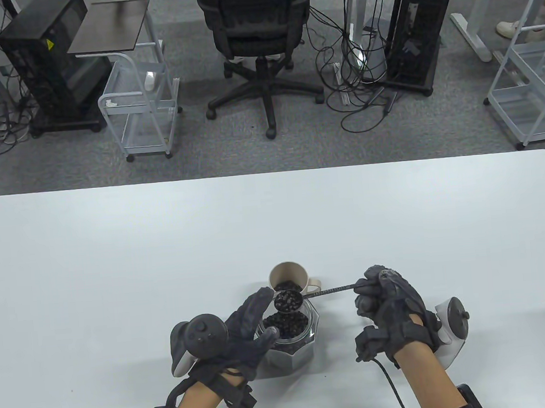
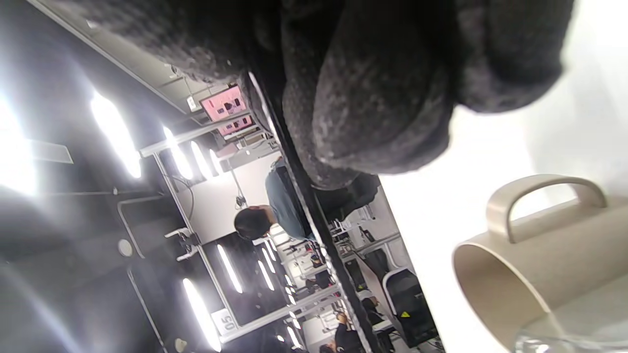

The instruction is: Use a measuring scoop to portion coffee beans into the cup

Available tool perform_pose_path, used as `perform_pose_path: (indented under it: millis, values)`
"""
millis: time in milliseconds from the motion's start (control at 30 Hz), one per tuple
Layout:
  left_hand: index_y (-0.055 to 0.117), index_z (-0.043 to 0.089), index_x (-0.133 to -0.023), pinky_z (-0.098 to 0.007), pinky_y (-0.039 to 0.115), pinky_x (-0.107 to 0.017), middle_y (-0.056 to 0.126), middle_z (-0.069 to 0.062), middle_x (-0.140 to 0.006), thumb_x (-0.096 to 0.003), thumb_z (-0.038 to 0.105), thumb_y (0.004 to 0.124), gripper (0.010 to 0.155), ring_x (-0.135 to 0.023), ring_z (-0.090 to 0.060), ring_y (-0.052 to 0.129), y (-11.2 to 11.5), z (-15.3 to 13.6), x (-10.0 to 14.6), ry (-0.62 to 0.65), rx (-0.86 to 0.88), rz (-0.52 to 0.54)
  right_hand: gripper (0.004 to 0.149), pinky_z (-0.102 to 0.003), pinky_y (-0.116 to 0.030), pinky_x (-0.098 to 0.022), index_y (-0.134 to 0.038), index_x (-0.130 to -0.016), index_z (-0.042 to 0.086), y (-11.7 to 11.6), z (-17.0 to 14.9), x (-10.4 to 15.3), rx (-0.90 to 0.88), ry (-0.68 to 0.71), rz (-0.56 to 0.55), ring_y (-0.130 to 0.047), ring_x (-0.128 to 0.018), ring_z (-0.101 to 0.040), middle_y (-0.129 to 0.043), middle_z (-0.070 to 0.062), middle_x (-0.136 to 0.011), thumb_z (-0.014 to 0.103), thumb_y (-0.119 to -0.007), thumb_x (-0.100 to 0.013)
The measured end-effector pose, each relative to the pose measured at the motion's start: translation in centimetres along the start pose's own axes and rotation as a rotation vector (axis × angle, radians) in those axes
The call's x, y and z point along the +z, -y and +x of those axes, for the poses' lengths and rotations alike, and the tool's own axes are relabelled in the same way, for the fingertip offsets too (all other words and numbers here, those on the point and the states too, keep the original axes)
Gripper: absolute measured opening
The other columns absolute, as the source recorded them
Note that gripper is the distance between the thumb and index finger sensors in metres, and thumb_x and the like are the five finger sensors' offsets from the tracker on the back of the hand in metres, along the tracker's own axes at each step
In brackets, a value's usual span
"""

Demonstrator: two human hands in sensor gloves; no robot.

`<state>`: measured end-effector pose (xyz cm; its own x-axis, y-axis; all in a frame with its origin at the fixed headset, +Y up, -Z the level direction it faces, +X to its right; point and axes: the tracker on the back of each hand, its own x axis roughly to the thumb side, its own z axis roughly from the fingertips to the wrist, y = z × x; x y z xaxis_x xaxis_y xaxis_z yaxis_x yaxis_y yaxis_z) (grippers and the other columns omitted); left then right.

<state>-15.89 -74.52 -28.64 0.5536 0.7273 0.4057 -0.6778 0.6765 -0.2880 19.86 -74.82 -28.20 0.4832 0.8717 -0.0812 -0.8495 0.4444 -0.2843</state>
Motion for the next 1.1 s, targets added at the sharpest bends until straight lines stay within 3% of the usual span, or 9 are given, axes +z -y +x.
perform_pose_path:
  millis: [433,833,1000,1100]
  values:
    - [0.032,0.032,-0.115,-0.072,0.05,-0.066,0.048,-0.024,-0.116,-0.0466,0.075,0.054,0.083,-0.098,-0.056,0.066,0.0,0.0,0.0,0.0,-0.002,-0.001,0.043,-0.051,-0.08,-0.04,-0.072,-0.09,0.008,0.7,0.6,0.2,-0.051,0.031,-0.052,-0.1,-0.05,-0.039,-0.087,-0.025,-0.074,0.032,-0.072,-0.055]
    - [0.032,0.032,-0.115,-0.072,0.05,-0.066,0.048,-0.024,-0.116,-0.0466,0.075,0.054,0.083,-0.098,-0.056,0.067,0.0,0.0,0.0,-0.001,0.002,-0.002,0.044,-0.055,-0.078,-0.043,-0.071,-0.093,0.007,0.0,0.0,-0.1,0.15,0.094,-0.035,-0.098,-0.058,-0.045,-0.084,-0.027,-0.08,0.028,-0.073,-0.054]
    - [0.032,0.032,-0.115,-0.072,0.05,-0.066,0.048,-0.024,-0.116,-0.0466,0.075,0.054,0.083,-0.098,-0.056,0.067,0.0,0.0,0.0,-0.002,0.002,-0.003,0.045,-0.057,-0.078,-0.045,-0.073,-0.093,0.007,-1.5,0.5,0.0,0.365,0.264,0.031,-0.098,-0.061,-0.047,-0.083,-0.028,-0.081,0.025,-0.075,-0.052]
    - [0.032,0.032,-0.115,-0.072,0.05,-0.066,0.048,-0.024,-0.116,-0.0466,0.075,0.054,0.083,-0.098,-0.056,0.067,0.0,0.0,0.0,-0.002,0.002,-0.003,0.044,-0.057,-0.078,-0.047,-0.074,-0.093,0.01,-3.1,1.5,0.5,0.598,0.486,0.144,-0.098,-0.064,-0.046,-0.084,-0.026,-0.083,0.026,-0.075,-0.052]
